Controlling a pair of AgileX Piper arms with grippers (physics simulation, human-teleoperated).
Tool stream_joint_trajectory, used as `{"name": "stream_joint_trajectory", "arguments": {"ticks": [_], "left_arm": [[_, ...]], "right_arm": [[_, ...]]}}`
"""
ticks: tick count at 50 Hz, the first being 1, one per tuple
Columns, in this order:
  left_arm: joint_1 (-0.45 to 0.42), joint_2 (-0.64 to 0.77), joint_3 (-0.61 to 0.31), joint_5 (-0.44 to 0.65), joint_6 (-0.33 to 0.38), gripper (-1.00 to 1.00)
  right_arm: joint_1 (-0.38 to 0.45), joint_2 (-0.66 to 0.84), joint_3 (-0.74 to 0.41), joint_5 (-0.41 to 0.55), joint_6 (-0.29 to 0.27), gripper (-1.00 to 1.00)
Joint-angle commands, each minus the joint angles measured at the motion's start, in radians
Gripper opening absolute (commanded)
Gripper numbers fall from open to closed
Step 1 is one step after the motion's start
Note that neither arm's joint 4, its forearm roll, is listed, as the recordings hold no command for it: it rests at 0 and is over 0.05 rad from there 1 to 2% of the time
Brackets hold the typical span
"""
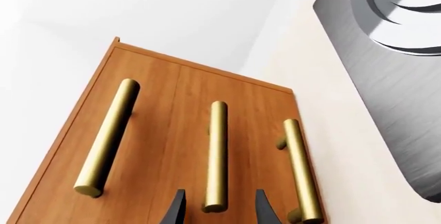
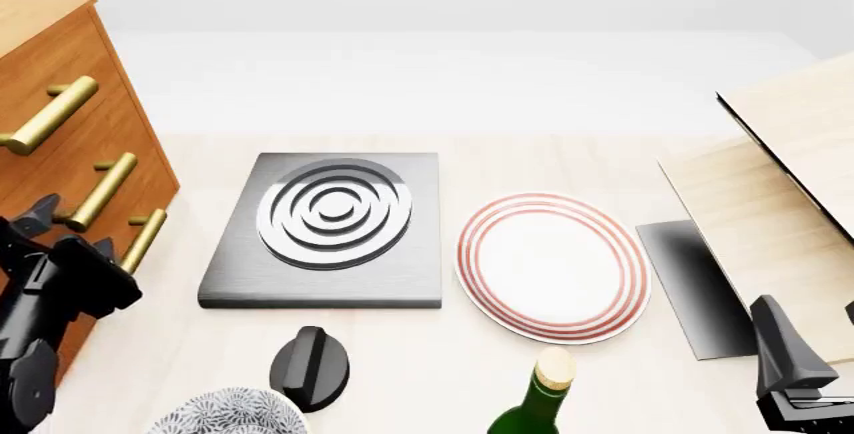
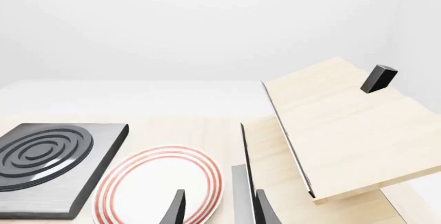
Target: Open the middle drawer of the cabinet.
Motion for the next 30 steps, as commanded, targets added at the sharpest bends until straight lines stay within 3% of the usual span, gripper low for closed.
{"name": "stream_joint_trajectory", "arguments": {"ticks": [1,2,3,30], "left_arm": [[0.006,0.014,-0.008,-0.001,-0.027,1.0],[0.004,0.016,-0.009,-0.001,-0.029,1.0],[0.005,0.017,-0.01,-0.001,-0.032,-1.0],[-0.029,-0.003,0.014,0.0,-0.035,-1.0]], "right_arm": [[0.0,0.0,-0.001,-0.004,0.001,1.0],[0.0,0.0,-0.001,-0.003,0.001,1.0],[0.0,0.0,-0.001,-0.003,0.001,1.0],[0.0,0.0,-0.001,-0.003,0.001,1.0]]}}
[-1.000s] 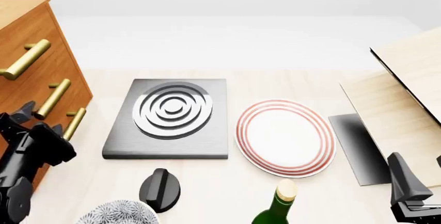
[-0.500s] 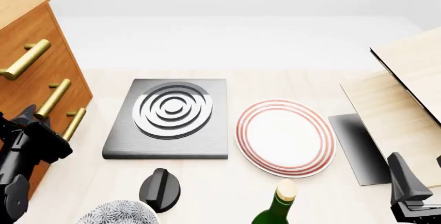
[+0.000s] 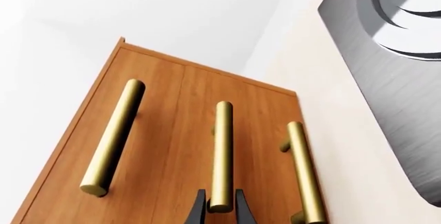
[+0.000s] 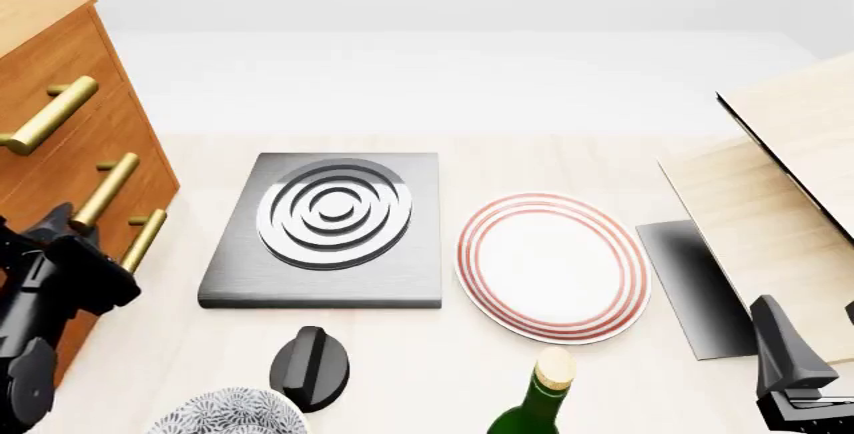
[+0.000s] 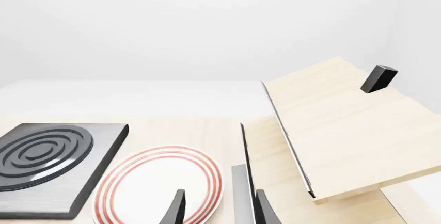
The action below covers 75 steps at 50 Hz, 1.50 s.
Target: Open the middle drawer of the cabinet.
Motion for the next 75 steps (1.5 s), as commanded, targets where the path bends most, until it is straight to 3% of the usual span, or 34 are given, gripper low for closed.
{"name": "stream_joint_trajectory", "arguments": {"ticks": [1,35,75], "left_arm": [[-0.036,0.003,0.017,0.002,-0.021,-1.0],[-0.103,-0.016,0.022,0.005,0.038,-1.0],[-0.173,-0.076,0.015,0.047,0.057,-1.0]], "right_arm": [[0.0,0.0,-0.001,-0.003,0.001,1.0],[0.0,0.0,-0.001,-0.003,0.001,1.0],[0.0,0.0,-0.001,-0.003,0.001,1.0]]}}
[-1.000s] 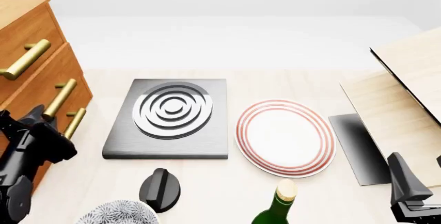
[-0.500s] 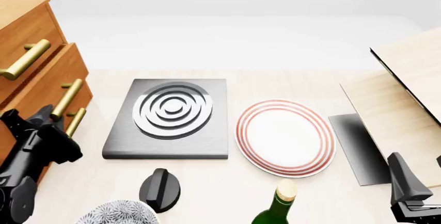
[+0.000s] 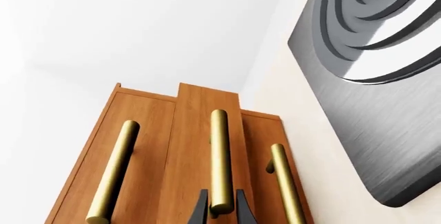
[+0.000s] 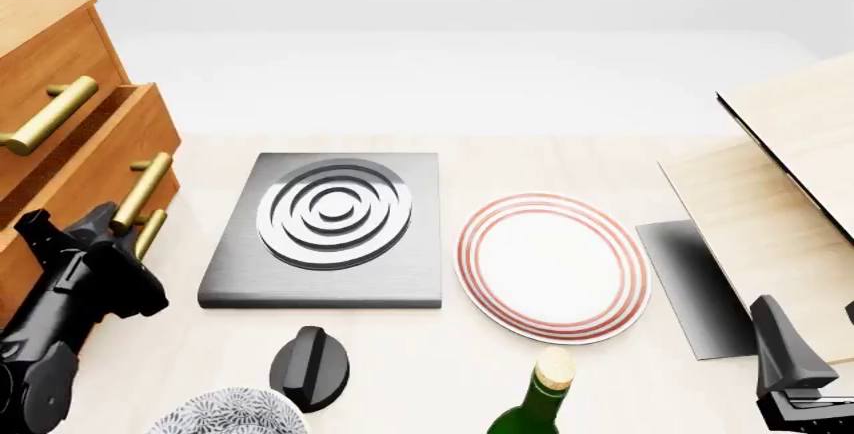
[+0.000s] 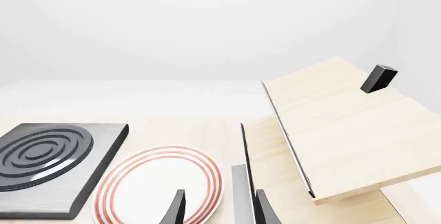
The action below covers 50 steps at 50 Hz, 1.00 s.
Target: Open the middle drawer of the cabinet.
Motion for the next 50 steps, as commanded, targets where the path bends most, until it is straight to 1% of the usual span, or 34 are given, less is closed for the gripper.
{"name": "stream_joint_trajectory", "arguments": {"ticks": [1,9,17,21,24,28,39,47,50], "left_arm": [[-0.05,-0.025,-0.011,0.006,-0.015,-1.0],[-0.07,-0.027,-0.013,0.007,-0.016,-1.0],[-0.084,-0.057,-0.02,0.04,-0.024,-1.0],[-0.098,-0.051,-0.019,0.032,-0.014,-1.0],[-0.097,-0.075,-0.026,0.058,-0.023,-1.0],[-0.105,-0.06,-0.011,0.034,-0.019,-1.0],[-0.122,-0.088,-0.026,0.07,-0.03,-1.0],[-0.141,-0.059,-0.03,0.046,-0.018,-1.0],[-0.144,-0.07,-0.038,0.06,-0.021,-1.0]], "right_arm": [[0.0,0.0,-0.001,-0.003,0.001,1.0],[0.0,0.0,-0.001,-0.003,0.001,1.0],[0.0,0.0,-0.001,-0.003,0.001,1.0],[0.0,0.0,-0.001,-0.003,0.001,1.0],[0.0,0.0,-0.001,-0.003,0.001,1.0],[0.0,0.0,-0.001,-0.003,0.001,1.0],[0.0,0.0,-0.001,-0.003,0.001,1.0],[0.0,0.0,-0.001,-0.003,0.001,1.0],[0.0,0.0,-0.001,-0.003,0.001,1.0]]}}
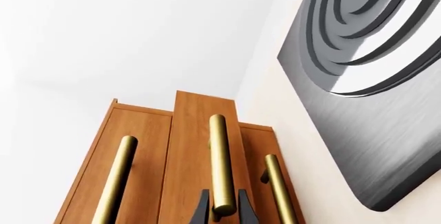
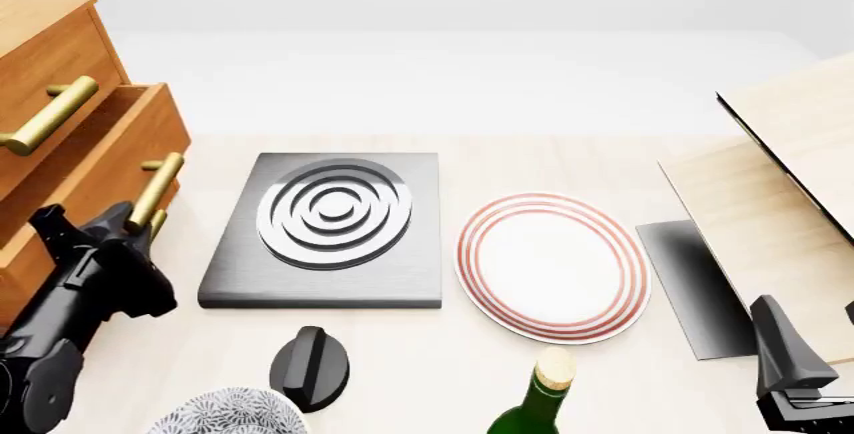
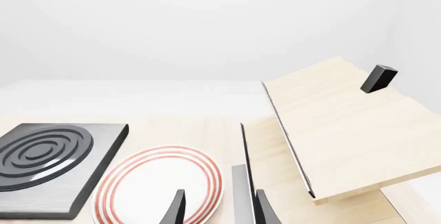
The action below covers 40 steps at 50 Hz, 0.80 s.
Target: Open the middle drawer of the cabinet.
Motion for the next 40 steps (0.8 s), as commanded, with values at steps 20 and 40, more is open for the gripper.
{"name": "stream_joint_trajectory", "arguments": {"ticks": [20,40], "left_arm": [[-0.116,0.051,-0.028,-0.074,0.002,-1.0],[-0.153,0.035,-0.037,-0.05,0.01,-1.0]], "right_arm": [[0.0,0.0,-0.001,-0.003,0.001,1.0],[0.0,0.0,-0.001,-0.003,0.001,1.0]]}}
